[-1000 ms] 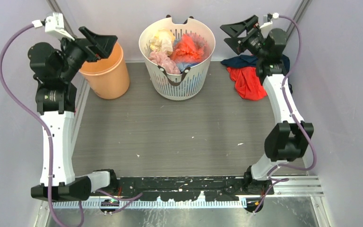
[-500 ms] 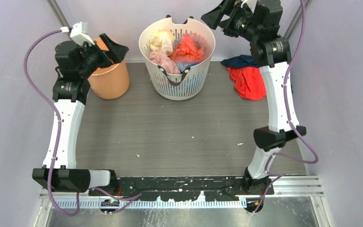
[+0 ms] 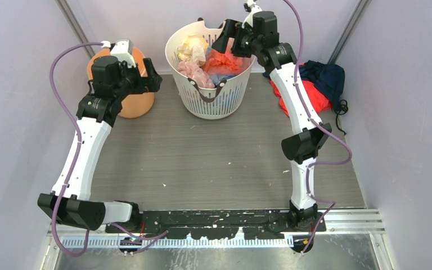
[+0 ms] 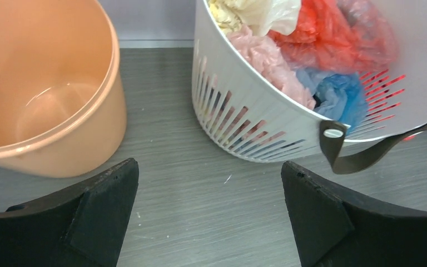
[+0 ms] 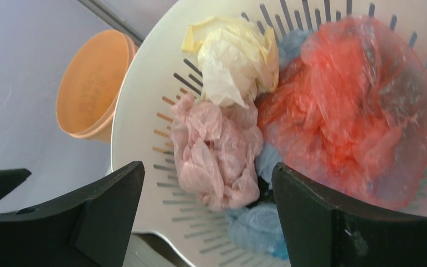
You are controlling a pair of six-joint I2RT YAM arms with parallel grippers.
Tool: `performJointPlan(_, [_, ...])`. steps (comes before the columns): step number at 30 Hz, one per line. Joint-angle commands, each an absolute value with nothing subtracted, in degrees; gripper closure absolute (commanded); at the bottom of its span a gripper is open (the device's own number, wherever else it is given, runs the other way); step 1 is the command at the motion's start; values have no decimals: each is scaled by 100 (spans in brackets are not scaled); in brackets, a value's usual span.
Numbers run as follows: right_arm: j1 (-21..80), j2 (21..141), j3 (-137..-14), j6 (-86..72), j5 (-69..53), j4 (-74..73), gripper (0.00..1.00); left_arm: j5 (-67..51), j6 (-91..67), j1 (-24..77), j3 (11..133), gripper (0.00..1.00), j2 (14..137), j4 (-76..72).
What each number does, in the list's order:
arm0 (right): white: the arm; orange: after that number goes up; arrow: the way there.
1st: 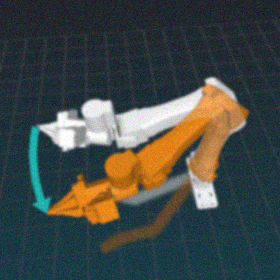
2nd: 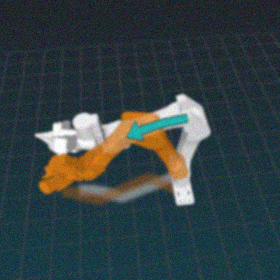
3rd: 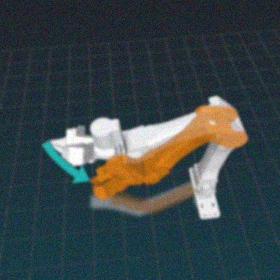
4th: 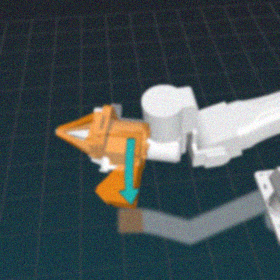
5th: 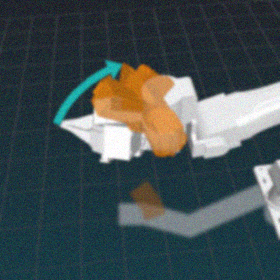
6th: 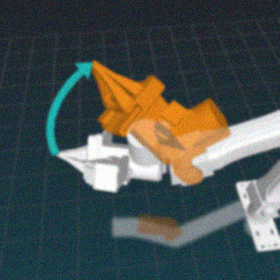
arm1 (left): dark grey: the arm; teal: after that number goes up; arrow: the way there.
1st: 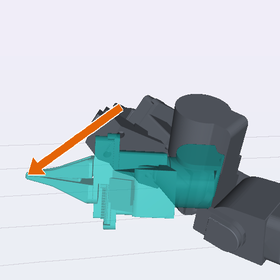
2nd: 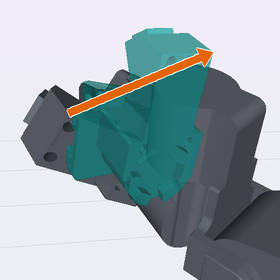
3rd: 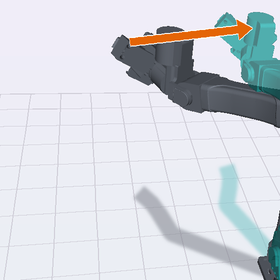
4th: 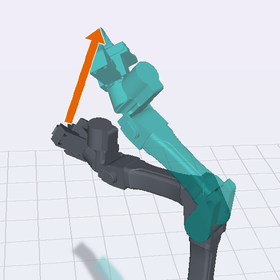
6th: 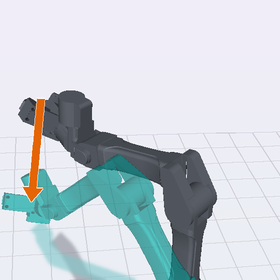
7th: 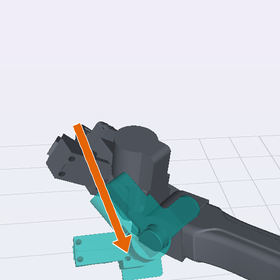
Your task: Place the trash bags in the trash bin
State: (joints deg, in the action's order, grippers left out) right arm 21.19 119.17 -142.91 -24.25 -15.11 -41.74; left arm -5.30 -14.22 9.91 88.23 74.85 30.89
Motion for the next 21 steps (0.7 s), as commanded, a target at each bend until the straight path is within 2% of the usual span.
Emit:
performJointPlan(1, [2163, 12265, -14980, -2317, -1534, -3377, 11, -47, -1248, 976, 8627, 0, 7122, 3173])
performJointPlan(11, [2348, 13095, -14827, -2391, -1529, -1993, 14, -147, -1417, 976, 7398, 0, 6287, 3099])
performJointPlan(17, [2482, 13649, -15242, -2451, -1544, -1652, 15, -100, -1283, 976, 7234, 0, 6245, 3170])
performJointPlan(21, [2565, 13741, -15056, -2368, -1521, -1585, 18, -106, -1257, 976, 7225, 0, 6312, 3120])
